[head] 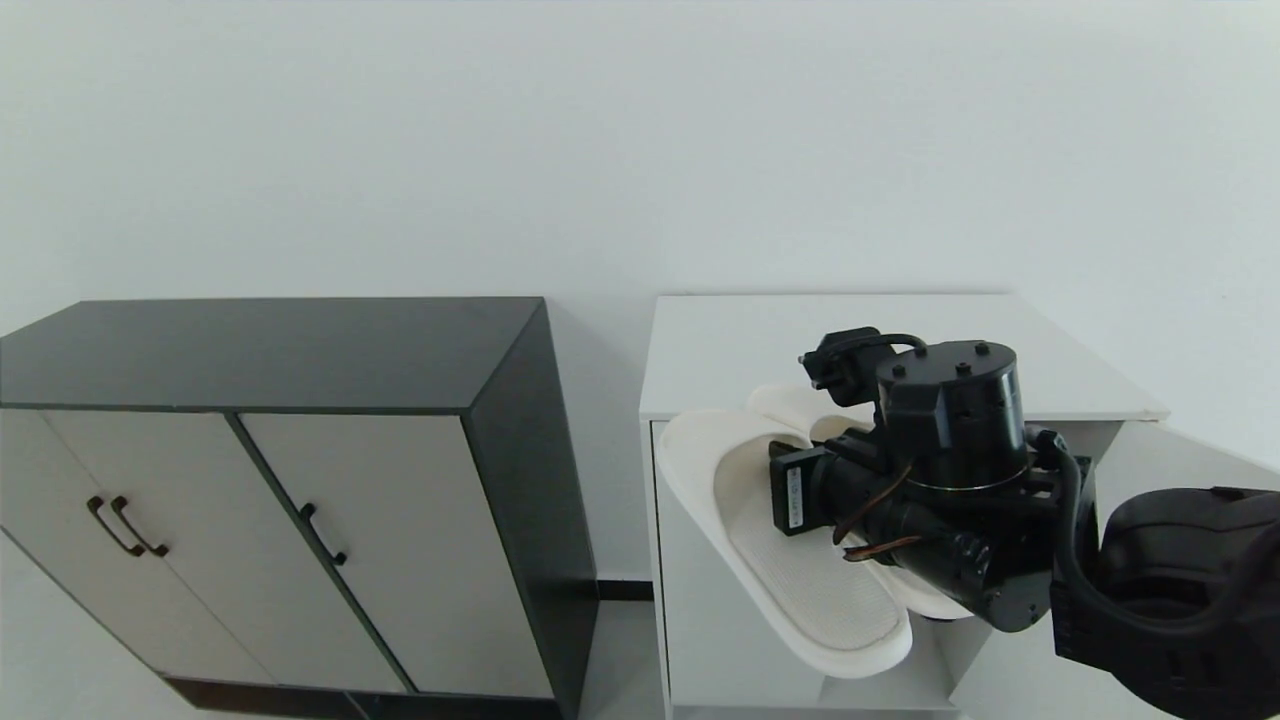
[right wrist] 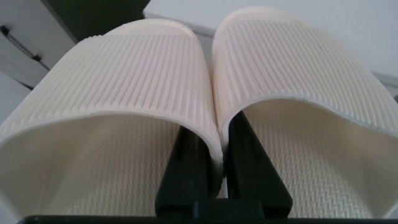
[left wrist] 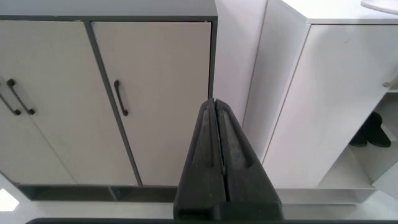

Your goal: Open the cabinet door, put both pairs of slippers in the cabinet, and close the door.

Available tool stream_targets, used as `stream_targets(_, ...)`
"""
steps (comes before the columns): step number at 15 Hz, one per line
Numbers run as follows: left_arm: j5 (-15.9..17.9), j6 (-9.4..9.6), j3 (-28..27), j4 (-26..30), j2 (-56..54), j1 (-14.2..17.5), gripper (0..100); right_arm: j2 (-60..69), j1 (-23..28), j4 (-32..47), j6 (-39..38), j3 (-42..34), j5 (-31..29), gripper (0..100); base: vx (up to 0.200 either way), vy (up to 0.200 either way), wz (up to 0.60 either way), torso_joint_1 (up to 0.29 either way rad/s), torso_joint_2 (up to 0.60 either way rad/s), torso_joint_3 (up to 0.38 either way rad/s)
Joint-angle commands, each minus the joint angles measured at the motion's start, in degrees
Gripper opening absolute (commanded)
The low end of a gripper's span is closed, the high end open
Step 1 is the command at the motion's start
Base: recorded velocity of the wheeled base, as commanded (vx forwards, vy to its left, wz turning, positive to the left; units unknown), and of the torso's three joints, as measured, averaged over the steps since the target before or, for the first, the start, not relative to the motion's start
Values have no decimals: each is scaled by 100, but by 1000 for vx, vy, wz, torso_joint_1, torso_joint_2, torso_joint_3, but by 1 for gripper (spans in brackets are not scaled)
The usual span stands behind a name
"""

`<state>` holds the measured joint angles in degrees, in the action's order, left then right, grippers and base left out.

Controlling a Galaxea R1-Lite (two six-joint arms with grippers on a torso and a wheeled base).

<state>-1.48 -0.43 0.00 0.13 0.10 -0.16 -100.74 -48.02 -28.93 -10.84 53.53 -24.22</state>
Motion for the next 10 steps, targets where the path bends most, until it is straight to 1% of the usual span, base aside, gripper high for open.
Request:
stream_targets(1,-2,-1,0,4,-1,-2,0,-33,-6,1,47,0,5,0,-200,0,0,7,7,-2)
stream_targets(2,-2,-1,0,4,-1,-2,0,-59,-6,-8,47,0,5,0,-200,0,0,2,-2,2)
stream_targets(10,-11,-1,0,4,-1,-2,0,-51,-6,-8,108,-18,-4,0,0,0,0,0,0,0)
